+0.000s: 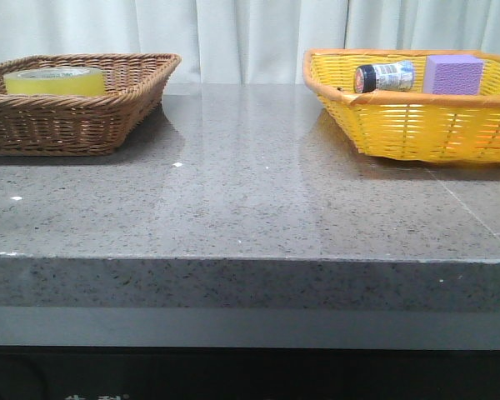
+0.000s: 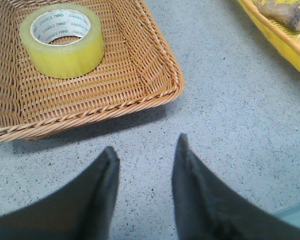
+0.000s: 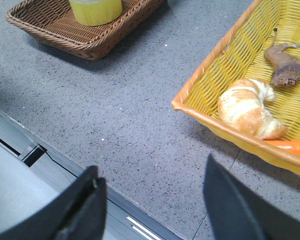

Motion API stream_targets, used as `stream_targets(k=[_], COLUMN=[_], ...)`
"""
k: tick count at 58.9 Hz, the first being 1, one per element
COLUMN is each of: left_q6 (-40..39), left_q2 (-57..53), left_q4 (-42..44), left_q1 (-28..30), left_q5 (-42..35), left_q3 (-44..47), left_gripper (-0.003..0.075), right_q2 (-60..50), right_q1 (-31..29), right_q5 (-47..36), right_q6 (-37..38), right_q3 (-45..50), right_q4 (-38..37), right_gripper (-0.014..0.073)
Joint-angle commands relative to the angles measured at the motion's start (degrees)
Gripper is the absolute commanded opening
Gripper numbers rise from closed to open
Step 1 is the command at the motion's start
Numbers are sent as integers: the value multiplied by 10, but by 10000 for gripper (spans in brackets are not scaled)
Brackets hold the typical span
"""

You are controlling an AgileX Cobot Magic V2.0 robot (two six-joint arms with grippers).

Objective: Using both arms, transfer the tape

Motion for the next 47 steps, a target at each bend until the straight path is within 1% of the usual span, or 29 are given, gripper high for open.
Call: stream_targets(k=[1, 4, 6, 10, 13, 18, 41, 47], left_q6=[1, 1, 1, 1, 1, 1, 1, 1], left_q2=[-6, -6, -6, -6, -6, -6, -6, -15], left_q4=[-3, -3, -3, -3, -3, -3, -3, -6], left_q1=[-4, -4, -4, -4, -4, -4, -4, 1], left_q5=[-43, -43, -43, -43, -43, -43, -45, -47], left_q3=[-17, -17, -17, -17, -17, -17, -17, -5], left_gripper=[120, 71, 40, -17, -20, -20, -20, -20], right_q2=[0, 0, 0, 0, 0, 0, 0, 0], right_q1=[-2, -2, -2, -2, -2, -2, -2, -2], right_q5=[-43, -43, -42, -43, -44, -43, -43, -43], right_q6=[-1, -1, -1, -1, -1, -1, -1, -1], right_q3=[-14, -14, -14, -14, -14, -14, -14, -14], right_q4=[7, 7, 7, 7, 7, 7, 8, 8], right_gripper=[300, 220, 145, 59, -2, -69, -69, -69])
